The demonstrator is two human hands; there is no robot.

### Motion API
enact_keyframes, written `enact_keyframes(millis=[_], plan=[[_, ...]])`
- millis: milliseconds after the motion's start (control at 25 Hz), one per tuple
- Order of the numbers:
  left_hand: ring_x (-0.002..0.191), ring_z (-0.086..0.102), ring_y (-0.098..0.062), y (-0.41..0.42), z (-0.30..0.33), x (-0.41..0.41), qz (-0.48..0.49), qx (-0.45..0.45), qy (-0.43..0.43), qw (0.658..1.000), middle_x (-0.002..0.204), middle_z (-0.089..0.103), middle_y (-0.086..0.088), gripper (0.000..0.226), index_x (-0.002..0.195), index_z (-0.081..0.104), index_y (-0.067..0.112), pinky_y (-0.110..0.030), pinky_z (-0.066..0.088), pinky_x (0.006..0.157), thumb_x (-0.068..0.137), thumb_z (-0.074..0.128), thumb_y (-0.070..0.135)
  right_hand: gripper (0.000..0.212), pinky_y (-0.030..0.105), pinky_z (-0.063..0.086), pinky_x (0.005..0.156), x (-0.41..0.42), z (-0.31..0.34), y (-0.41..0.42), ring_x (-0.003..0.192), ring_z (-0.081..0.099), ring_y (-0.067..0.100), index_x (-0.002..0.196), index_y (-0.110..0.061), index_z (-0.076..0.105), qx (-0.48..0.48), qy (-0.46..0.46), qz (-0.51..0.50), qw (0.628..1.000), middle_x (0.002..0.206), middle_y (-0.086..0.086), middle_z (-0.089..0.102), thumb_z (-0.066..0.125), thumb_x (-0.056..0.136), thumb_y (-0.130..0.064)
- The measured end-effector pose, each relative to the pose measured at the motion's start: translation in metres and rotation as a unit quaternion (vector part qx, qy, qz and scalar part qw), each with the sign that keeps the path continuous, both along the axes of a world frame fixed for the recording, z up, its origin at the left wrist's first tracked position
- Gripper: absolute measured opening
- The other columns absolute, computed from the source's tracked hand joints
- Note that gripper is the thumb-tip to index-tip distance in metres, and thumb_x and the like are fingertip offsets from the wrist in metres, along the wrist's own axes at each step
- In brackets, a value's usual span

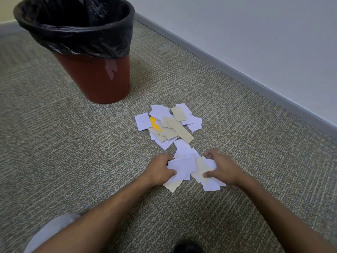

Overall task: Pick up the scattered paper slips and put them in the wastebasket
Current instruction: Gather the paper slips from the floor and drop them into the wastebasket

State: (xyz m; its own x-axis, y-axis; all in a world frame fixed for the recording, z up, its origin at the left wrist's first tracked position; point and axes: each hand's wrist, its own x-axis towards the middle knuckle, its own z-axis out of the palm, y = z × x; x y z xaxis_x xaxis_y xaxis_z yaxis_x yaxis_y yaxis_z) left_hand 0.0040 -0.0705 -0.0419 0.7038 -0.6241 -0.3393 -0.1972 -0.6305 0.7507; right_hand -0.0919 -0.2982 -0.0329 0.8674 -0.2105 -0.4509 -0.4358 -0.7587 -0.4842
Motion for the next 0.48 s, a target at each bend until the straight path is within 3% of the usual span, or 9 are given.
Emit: enact_keyframes(millis=[120,240,320,400,480], plan=[[0.083,0.066,-0.030,0.007,0.004,0.008,-0.001,0.018,-0.013,1.000,0.090,0.070,-0.017,0.016,0.088,0.070,0.002,-0.032,0.046,0.065,0.079,0.070,0.016,0.042,0.038,0.049,0.089,0.002,0.006,-0.002,0.096,0.059,0.020,0.112,-0.017,0.059,0.061,-0.017,-0.008,0.998,0.107,-0.003,0.062,0.080,0.075,-0.020],[0.068,0.059,-0.022,0.016,0.013,0.020,0.021,0.018,-0.016,0.999,0.077,0.067,-0.011,0.017,0.081,0.072,0.001,-0.028,0.040,0.060,0.079,0.072,0.018,0.011,0.033,0.046,0.071,0.005,0.029,-0.008,0.073,0.063,0.018,0.085,-0.007,0.067,0.136,-0.054,-0.024,0.989,0.082,0.001,0.068,0.074,0.082,-0.014],[0.061,0.048,-0.018,0.025,0.025,0.032,0.057,-0.001,-0.010,0.998,0.068,0.058,-0.006,0.022,0.076,0.070,-0.001,-0.029,0.034,0.058,0.076,0.074,0.020,0.014,0.029,0.044,0.063,0.012,0.052,-0.011,0.061,0.060,0.016,0.076,-0.006,0.063,0.184,-0.094,-0.059,0.977,0.067,-0.002,0.064,0.073,0.084,-0.013],[0.059,0.043,-0.016,0.036,0.042,0.047,0.098,-0.025,-0.020,0.995,0.064,0.051,-0.003,0.029,0.070,0.066,-0.002,-0.031,0.032,0.058,0.069,0.074,0.026,0.009,0.029,0.052,0.071,0.023,0.075,-0.011,0.075,0.072,0.018,0.091,-0.004,0.071,0.222,-0.130,-0.113,0.960,0.079,0.001,0.075,0.072,0.083,-0.009],[0.059,0.043,-0.015,0.047,0.070,0.063,0.135,-0.053,-0.041,0.989,0.061,0.051,-0.003,0.031,0.066,0.066,0.000,-0.031,0.032,0.059,0.064,0.071,0.031,0.020,0.030,0.054,0.078,0.042,0.101,-0.005,0.086,0.074,0.019,0.101,-0.008,0.072,0.235,-0.164,-0.149,0.946,0.091,0.005,0.077,0.073,0.082,-0.010]])
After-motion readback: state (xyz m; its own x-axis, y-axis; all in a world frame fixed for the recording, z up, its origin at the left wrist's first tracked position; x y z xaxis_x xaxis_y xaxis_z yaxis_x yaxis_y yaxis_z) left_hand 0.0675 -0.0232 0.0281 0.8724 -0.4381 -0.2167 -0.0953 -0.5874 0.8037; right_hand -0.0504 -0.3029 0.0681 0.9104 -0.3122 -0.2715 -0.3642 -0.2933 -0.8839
